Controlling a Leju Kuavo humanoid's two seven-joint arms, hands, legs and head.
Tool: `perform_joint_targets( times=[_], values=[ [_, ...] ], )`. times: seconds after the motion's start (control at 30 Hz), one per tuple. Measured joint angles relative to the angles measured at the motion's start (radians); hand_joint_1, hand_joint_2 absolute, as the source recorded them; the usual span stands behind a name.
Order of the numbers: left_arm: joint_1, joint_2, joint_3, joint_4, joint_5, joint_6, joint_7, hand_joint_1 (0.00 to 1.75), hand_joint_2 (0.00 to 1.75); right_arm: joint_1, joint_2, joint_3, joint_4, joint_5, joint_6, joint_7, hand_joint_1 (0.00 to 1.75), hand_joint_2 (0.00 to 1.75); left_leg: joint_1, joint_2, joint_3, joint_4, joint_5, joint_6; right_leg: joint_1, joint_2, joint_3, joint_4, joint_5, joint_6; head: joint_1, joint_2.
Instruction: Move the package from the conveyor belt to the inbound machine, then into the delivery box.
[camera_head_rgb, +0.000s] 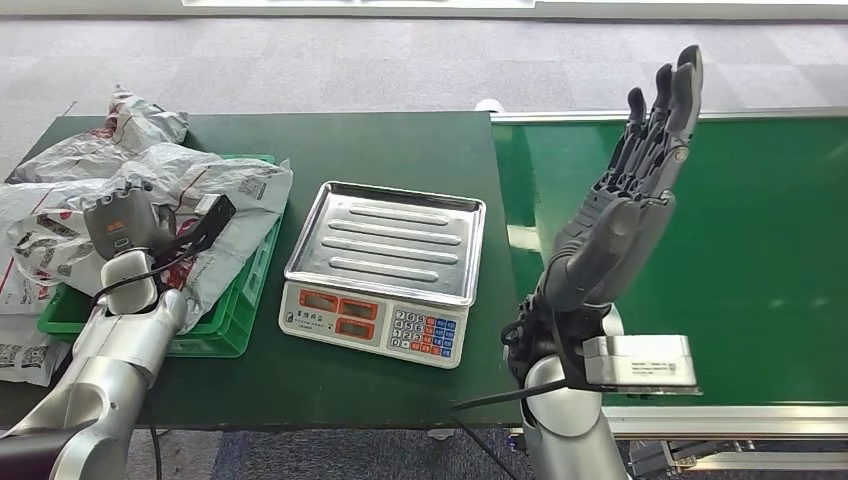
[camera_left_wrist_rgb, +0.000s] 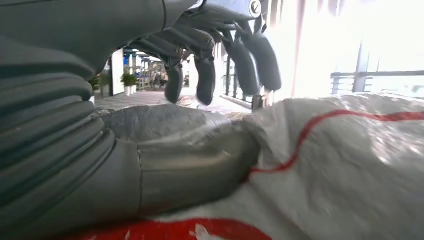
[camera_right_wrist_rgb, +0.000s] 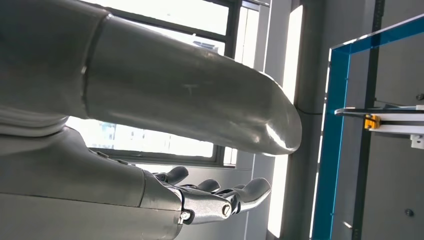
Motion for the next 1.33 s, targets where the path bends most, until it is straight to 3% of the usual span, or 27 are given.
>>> perform_joint_targets(
  times=[0.17, 0.27, 0.33, 0.43, 0.47, 0.5, 0.57, 0.67, 0.83, 0.87, 0.93, 1.0, 1.07, 1.17, 1.23, 1.3, 1.33],
  values=[
    [-0.007, -0.001, 0.037, 0.023, 0.002, 0.072, -0.01, 0.0, 0.0, -0.001, 0.0, 0.0, 0.0, 0.004, -0.009, 0.002, 0.0, 0.0, 0.0, 0.0, 0.0, 0.0, 0.0, 0.0, 0.0, 0.0, 0.0, 0.0, 0.0, 0.0, 0.0, 0.0],
    [0.02, -0.02, 0.091, -0.077, 0.026, 0.094, -0.107, 0.0, 0.0, -0.002, 0.0, 0.002, 0.002, 0.006, -0.021, 0.003, 0.0, 0.0, 0.0, 0.0, 0.0, 0.0, 0.0, 0.0, 0.0, 0.0, -0.001, 0.0, 0.0, 0.0, 0.0, 0.0],
    [0.042, -0.064, 0.177, -0.221, 0.106, 0.098, -0.315, 0.0, 0.0, -0.003, 0.0, 0.004, 0.007, 0.001, -0.03, 0.002, 0.0, 0.0, 0.0, 0.0, -0.002, 0.0, 0.0, 0.0, 0.0, 0.001, -0.002, 0.0, 0.0, 0.0, 0.0, 0.0],
    [0.041, -0.169, 0.414, -0.458, 0.374, 0.102, -0.862, 0.0, 0.0, -0.007, -0.001, 0.012, 0.026, -0.016, -0.041, -0.004, 0.0, 0.0, 0.0, 0.004, -0.003, 0.001, -0.001, 0.0, -0.001, 0.005, -0.003, 0.0, 0.001, 0.001, 0.001, 0.0],
    [0.044, -0.199, 0.489, -0.534, 0.478, 0.102, -0.997, 0.0, 0.0, -0.009, -0.001, 0.015, 0.034, -0.021, -0.043, -0.008, 0.0, 0.0, -0.001, 0.008, -0.001, 0.0, -0.003, 0.0, -0.002, 0.009, -0.003, 0.0, 0.002, 0.001, 0.0, 0.0],
    [0.052, -0.226, 0.547, -0.605, 0.575, 0.102, -1.073, 0.0, 0.0, -0.01, -0.001, 0.018, 0.041, -0.024, -0.045, -0.011, 0.0, 0.0, -0.001, 0.012, 0.002, 0.0, -0.004, -0.001, -0.002, 0.014, -0.003, 0.0, 0.002, 0.001, 0.0, 0.0],
    [0.069, -0.266, 0.608, -0.723, 0.691, 0.103, -1.088, 0.0, 0.0, -0.011, -0.002, 0.021, 0.052, -0.029, -0.048, -0.014, 0.0, 0.0, -0.001, 0.015, 0.003, 0.0, -0.006, -0.001, -0.002, 0.017, -0.002, 0.0, 0.001, 0.001, 0.0, 0.0],
    [0.083, -0.306, 0.63, -0.842, 0.717, 0.104, -1.061, 0.0, 0.0, -0.014, -0.003, 0.024, 0.065, -0.03, -0.048, -0.015, 0.0, 0.0, 0.002, 0.005, 0.001, 0.0, -0.005, -0.001, -0.001, 0.007, 0.0, 0.0, -0.001, 0.0, 0.0, 0.0],
    [0.1, -0.331, 0.642, -0.926, 0.752, 0.104, -1.051, 0.0, 0.0, -0.017, -0.004, 0.025, 0.075, -0.032, -0.05, -0.018, 0.0, 0.0, 0.002, 0.002, 0.002, 0.0, -0.004, -0.002, 0.0, 0.005, 0.001, 0.0, -0.002, -0.001, 0.0, 0.0],
    [0.107, -0.336, 0.638, -0.947, 0.772, 0.104, -1.051, 0.0, 0.0, -0.017, -0.004, 0.025, 0.077, -0.033, -0.052, -0.019, 0.0, 0.0, 0.002, 0.002, 0.002, 0.0, -0.004, -0.002, 0.0, 0.005, 0.001, 0.0, -0.002, -0.001, 0.0, 0.0],
    [0.149, -0.366, 0.552, -1.043, 0.871, 0.103, -1.05, 0.0, 0.87, -0.016, -0.006, 0.025, 0.085, -0.036, -0.068, -0.027, 0.0, 0.0, 0.002, 0.001, 0.002, 0.0, -0.004, -0.002, 0.0, 0.004, 0.001, 0.0, -0.002, -0.001, 0.0, 0.0],
    [0.197, -0.395, 0.436, -1.122, 0.97, 0.088, -1.043, 0.0, 1.75, -0.016, -0.008, 0.025, 0.092, -0.04, -0.082, -0.033, 0.0, 0.87, 0.001, -0.001, 0.002, 0.0, -0.004, -0.002, 0.0, 0.002, 0.002, 0.0, -0.002, -0.001, 0.0, 0.0],
    [0.232, -0.396, 0.343, -1.121, 1.049, -0.001, -0.998, 0.0, 1.75, -0.012, -0.012, 0.025, 0.092, -0.043, -0.079, -0.028, 0.0, 1.75, 0.001, 0.0, 0.002, 0.0, -0.004, -0.002, 0.0, 0.002, 0.002, 0.0, -0.002, -0.001, 0.0, 0.0],
    [0.317, -0.375, 0.147, -1.113, 1.239, -0.337, -0.936, 0.0, 1.75, 0.002, -0.019, 0.025, 0.096, -0.061, -0.025, -0.006, 0.0, 1.75, 0.0, 0.0, 0.002, 0.0, -0.004, -0.001, -0.001, 0.001, 0.002, 0.0, -0.002, 0.0, 0.0, 0.0],
    [0.389, -0.363, 0.028, -1.119, 1.317, -0.574, -0.973, 0.0, 1.75, 0.018, -0.021, 0.024, 0.104, -0.081, 0.034, -0.004, 0.0, 1.75, 0.0, 0.001, 0.002, 0.0, -0.005, -0.001, -0.001, 0.002, 0.002, 0.0, -0.002, 0.0, 0.0, 0.0],
    [0.461, -0.359, -0.059, -1.135, 1.34, -0.718, -1.021, 0.0, 1.75, 0.039, -0.021, 0.022, 0.111, -0.101, 0.072, -0.014, 0.0, 1.75, -0.001, 0.002, 0.002, 0.0, -0.006, -0.001, -0.002, 0.004, 0.001, 0.0, -0.002, 0.0, 0.0, 0.0],
    [0.479, -0.359, -0.08, -1.14, 1.342, -0.747, -1.032, 0.0, 1.75, 0.045, -0.021, 0.021, 0.112, -0.106, 0.079, -0.017, 0.0, 1.75, -0.001, 0.002, 0.002, 0.0, -0.006, 0.0, -0.002, 0.004, 0.001, 0.0, -0.002, 0.0, 0.0, 0.0]
  ],
)
